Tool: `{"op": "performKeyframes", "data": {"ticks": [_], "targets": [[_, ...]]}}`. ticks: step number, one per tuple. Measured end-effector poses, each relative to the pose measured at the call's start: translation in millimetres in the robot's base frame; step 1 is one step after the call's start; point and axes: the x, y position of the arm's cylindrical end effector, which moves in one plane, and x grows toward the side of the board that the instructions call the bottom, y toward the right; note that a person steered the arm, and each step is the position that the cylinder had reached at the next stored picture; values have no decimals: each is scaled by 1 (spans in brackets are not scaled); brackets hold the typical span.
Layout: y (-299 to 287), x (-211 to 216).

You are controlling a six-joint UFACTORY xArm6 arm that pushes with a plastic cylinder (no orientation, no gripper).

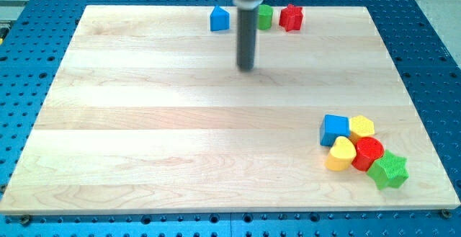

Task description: Push the red star into the green circle

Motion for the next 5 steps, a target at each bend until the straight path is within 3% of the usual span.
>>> {"op": "performKeyframes", "data": {"ticks": [1, 3, 5], "targets": [[96, -58], [131, -125], [10, -47]]}}
